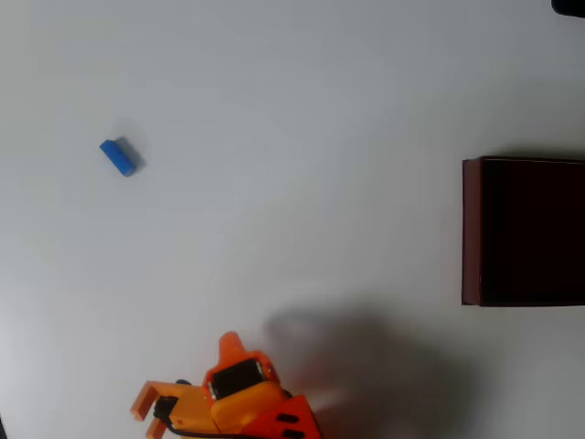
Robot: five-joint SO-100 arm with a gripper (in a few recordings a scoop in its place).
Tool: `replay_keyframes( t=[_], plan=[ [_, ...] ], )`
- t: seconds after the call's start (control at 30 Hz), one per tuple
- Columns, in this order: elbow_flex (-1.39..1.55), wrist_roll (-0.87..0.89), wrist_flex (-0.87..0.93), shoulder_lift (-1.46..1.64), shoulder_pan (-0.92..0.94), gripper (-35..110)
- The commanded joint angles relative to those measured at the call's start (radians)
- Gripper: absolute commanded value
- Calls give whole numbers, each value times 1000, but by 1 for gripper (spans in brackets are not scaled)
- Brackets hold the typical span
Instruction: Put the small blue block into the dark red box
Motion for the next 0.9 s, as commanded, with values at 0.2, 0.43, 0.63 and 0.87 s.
replay_keyframes(
  t=[0.2,0.43,0.63,0.87],
  plan=[
    [6,20,6,2,5,0],
    [6,141,5,5,14,0],
    [-28,657,-41,3,-6,15],
    [-184,1193,-267,-345,-87,22]
  ],
)
